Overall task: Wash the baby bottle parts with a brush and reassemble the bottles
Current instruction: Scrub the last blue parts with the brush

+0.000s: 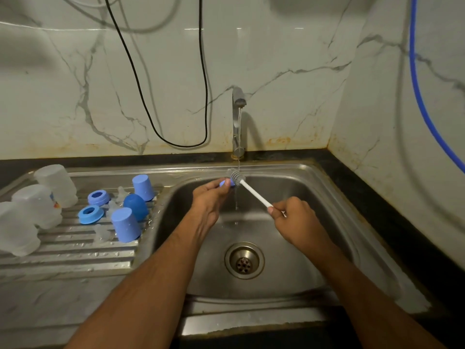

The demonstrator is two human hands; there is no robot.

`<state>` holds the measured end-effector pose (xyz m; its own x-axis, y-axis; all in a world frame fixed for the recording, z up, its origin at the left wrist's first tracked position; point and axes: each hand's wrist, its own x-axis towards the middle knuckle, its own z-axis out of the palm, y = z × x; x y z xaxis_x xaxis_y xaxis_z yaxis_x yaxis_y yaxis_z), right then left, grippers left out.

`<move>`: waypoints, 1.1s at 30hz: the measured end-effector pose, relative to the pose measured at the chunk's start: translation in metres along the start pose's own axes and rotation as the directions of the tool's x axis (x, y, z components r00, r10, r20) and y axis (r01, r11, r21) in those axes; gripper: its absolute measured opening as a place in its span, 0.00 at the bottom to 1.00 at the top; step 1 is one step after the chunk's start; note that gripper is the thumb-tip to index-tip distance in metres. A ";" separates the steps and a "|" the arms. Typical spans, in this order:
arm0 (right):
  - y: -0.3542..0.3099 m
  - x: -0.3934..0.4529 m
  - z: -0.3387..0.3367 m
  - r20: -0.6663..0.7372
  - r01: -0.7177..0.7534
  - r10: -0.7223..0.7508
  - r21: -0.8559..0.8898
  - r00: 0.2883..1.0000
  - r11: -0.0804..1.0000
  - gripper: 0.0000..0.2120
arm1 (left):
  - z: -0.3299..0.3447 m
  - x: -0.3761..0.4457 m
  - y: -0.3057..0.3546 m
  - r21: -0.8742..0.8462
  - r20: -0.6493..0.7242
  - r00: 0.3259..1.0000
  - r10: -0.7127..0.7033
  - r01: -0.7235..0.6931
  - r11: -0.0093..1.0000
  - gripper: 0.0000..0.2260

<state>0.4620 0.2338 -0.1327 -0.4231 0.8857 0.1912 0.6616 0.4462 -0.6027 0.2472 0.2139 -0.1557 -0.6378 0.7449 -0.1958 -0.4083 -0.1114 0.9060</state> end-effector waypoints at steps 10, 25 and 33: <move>0.004 0.001 0.010 0.017 -0.022 0.022 -0.015 1.000 1.000 0.14 | 0.013 -0.004 0.003 -0.121 -0.046 0.997 -0.062 0.056 0.991 0.12; -0.001 -0.010 0.008 0.047 0.022 -0.025 0.069 0.999 0.997 0.12 | 0.004 0.001 0.004 -0.124 -0.113 0.993 0.021 -0.035 0.992 0.13; -0.005 -0.002 0.006 -0.026 -0.001 0.003 0.053 1.000 0.999 0.14 | 0.008 -0.002 0.000 -0.163 -0.050 0.999 -0.017 0.008 0.987 0.14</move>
<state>0.4565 0.2289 -0.1349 -0.4052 0.8899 0.2094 0.6287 0.4375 -0.6428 0.2540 0.2174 -0.1522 -0.6628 0.7127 -0.2295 -0.5145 -0.2108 0.8312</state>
